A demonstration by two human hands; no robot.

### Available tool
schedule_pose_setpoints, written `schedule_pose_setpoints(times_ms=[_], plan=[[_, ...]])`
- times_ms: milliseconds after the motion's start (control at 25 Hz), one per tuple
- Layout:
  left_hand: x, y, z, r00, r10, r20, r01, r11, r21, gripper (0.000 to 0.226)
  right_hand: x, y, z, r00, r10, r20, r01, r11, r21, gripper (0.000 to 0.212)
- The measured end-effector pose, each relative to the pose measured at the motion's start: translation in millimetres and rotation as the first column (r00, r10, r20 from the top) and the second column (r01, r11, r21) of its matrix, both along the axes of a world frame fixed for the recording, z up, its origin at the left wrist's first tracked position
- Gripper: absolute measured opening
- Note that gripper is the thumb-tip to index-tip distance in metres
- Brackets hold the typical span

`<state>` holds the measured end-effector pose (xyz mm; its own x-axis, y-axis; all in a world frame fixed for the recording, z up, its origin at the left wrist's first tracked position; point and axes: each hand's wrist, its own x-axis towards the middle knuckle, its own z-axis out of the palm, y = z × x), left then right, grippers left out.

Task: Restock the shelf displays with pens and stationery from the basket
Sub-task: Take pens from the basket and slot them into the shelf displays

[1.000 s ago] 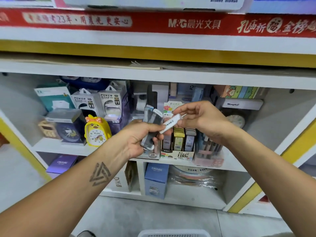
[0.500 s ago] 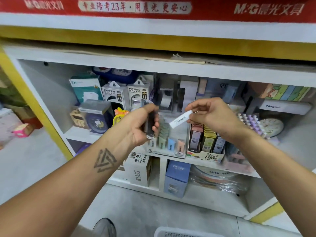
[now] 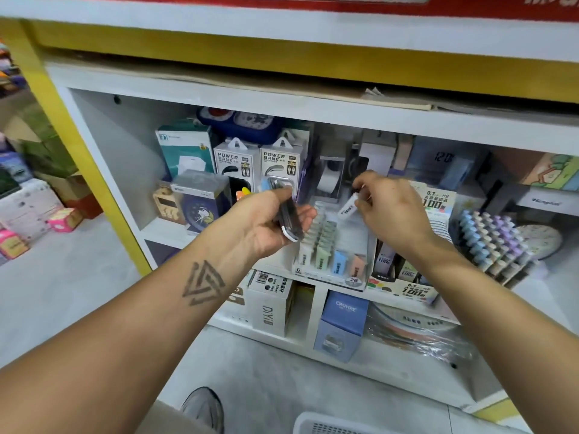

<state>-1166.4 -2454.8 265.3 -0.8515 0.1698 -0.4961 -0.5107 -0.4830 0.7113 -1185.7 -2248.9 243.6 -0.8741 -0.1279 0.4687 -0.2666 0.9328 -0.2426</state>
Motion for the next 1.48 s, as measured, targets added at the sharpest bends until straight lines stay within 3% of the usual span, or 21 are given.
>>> schedule_pose_setpoints(times_ms=[120,560,840,960,1080,1160,1200,1240,1320,1360,1480], plan=[[-1,0,2,1.000,-0.002,-0.004,0.002,1.000,-0.018,0.033,-2,0,-1,0.994,-0.024,0.108,0.013,0.994,0.104,0.016],[3,13,0,0.999,-0.036,-0.004,0.036,0.997,-0.062,0.027,16,13,7,0.899,0.022,0.438,-0.078,0.991,0.111,0.024],[7,21,0,0.998,-0.066,-0.004,0.065,0.995,-0.069,0.024,28,9,-2,0.908,0.092,0.408,-0.146,0.984,0.102,0.022],[8,22,0,0.996,-0.094,-0.007,0.093,0.994,-0.064,0.023,34,12,-8,0.903,0.064,0.425,-0.164,0.966,0.202,0.012],[9,25,0,0.992,-0.128,-0.002,0.128,0.990,-0.058,0.025,37,13,-8,0.875,0.039,0.482,-0.166,0.960,0.224,0.024],[11,28,0,0.989,-0.151,0.002,0.151,0.988,-0.046,0.026,37,13,-2,0.882,0.097,0.462,-0.131,0.991,0.041,0.027],[12,29,-1,0.986,-0.168,-0.001,0.168,0.985,-0.039,0.026,37,13,3,0.876,0.152,0.458,-0.089,0.984,-0.155,0.025],[12,31,-2,0.982,-0.189,-0.009,0.189,0.981,-0.035,0.025,37,12,8,0.856,0.232,0.462,-0.037,0.919,-0.393,0.022],[13,36,-2,0.973,-0.227,-0.032,0.226,0.974,-0.029,0.024,41,12,20,0.809,0.385,0.444,0.081,0.675,-0.733,0.020],[13,39,-2,0.970,-0.239,-0.041,0.238,0.971,-0.028,0.024,43,14,24,0.801,0.416,0.430,0.107,0.607,-0.787,0.019],[14,52,-3,0.954,-0.290,-0.073,0.283,0.954,-0.100,0.020,49,23,27,0.833,0.381,0.402,0.133,0.568,-0.813,0.018]])
